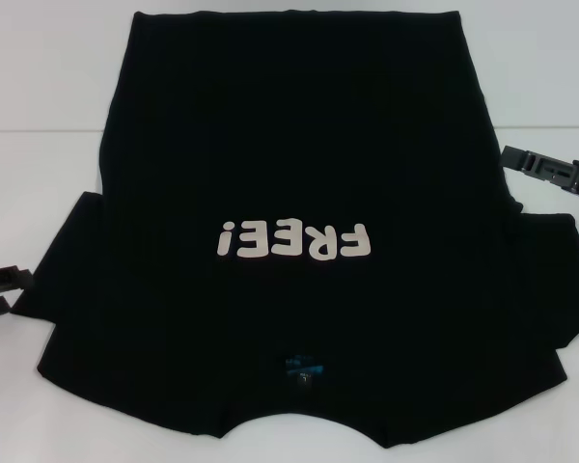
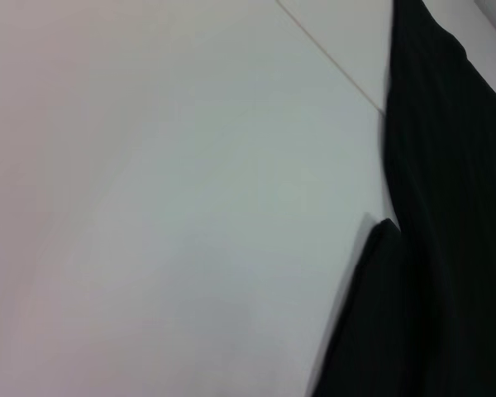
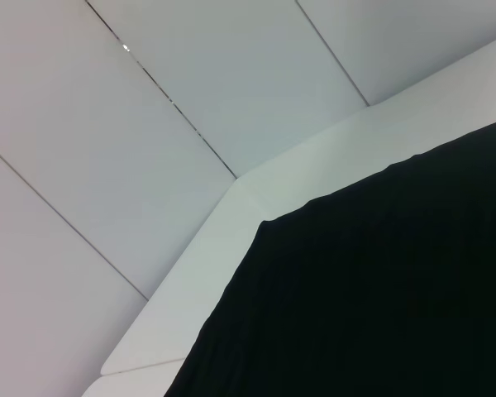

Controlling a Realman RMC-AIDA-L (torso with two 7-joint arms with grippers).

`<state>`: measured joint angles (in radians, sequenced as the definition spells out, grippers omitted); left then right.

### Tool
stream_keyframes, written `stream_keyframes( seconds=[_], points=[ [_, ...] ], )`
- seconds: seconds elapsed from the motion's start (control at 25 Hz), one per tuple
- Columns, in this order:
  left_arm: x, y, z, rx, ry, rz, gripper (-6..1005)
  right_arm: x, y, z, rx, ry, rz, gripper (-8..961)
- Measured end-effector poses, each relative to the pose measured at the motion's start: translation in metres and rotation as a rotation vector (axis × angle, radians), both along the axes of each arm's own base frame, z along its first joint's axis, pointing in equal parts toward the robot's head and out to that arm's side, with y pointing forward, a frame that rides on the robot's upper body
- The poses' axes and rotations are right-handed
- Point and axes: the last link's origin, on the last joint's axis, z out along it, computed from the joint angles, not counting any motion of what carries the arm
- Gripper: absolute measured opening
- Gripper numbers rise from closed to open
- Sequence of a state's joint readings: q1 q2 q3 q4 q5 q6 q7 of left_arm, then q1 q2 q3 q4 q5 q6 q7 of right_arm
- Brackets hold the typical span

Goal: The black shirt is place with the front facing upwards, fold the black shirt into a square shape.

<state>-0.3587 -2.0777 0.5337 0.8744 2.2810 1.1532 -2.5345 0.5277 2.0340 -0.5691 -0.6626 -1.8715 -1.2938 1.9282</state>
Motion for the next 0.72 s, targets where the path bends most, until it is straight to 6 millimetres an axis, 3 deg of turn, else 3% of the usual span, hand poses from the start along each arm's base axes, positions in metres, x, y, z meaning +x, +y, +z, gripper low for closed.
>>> stream_keyframes(
  seconds=[0.72],
  points=[
    [-0.0001,0.0013,-0.0052,-0.008,-0.007,0.005,581,0.0001,0.0001,0.0000,0.001,0.000,0.000,733]
  ],
)
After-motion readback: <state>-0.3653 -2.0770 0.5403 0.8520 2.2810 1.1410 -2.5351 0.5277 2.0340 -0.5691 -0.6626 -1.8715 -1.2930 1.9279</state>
